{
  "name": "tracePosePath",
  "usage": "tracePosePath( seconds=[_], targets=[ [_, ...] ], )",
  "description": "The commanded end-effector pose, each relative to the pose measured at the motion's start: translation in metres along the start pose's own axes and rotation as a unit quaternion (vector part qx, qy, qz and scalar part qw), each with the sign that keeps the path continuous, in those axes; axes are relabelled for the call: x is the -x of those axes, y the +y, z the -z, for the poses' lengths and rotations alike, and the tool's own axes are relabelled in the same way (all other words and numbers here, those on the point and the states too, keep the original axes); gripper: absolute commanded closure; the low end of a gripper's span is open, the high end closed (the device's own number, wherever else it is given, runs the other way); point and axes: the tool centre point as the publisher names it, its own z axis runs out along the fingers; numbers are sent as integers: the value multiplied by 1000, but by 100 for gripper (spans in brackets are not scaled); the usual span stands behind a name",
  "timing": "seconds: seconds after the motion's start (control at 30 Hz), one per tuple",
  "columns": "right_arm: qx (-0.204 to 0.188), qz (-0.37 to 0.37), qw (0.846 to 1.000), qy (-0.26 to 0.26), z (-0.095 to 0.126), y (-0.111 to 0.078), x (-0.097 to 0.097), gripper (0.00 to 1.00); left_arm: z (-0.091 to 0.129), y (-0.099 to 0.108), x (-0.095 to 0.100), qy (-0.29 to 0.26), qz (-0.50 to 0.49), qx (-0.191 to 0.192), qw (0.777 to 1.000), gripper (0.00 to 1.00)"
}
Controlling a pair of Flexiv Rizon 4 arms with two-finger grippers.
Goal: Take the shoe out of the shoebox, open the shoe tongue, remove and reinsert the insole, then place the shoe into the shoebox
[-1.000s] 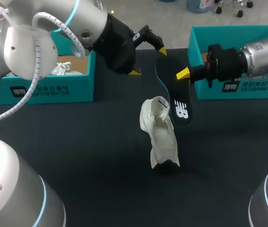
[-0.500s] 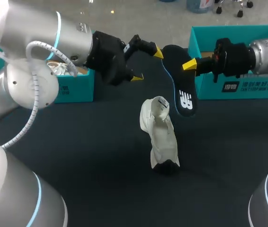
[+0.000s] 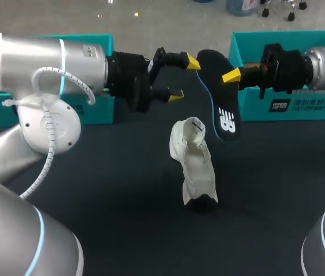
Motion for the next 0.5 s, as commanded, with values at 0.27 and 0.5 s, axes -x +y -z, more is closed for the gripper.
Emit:
tracePosePath(
  seconds=[0.27, 0.5],
  targets=[
    [-5, 2, 1000, 3, -6, -1, 0, 100, -15, -4, -3, -50, -1, -1, 999, 17],
    [-12, 4, 1000, 7, -13, -1, 1, 100, -31, -8, -5, -65, 7, 17, 998, 51]
  ],
)
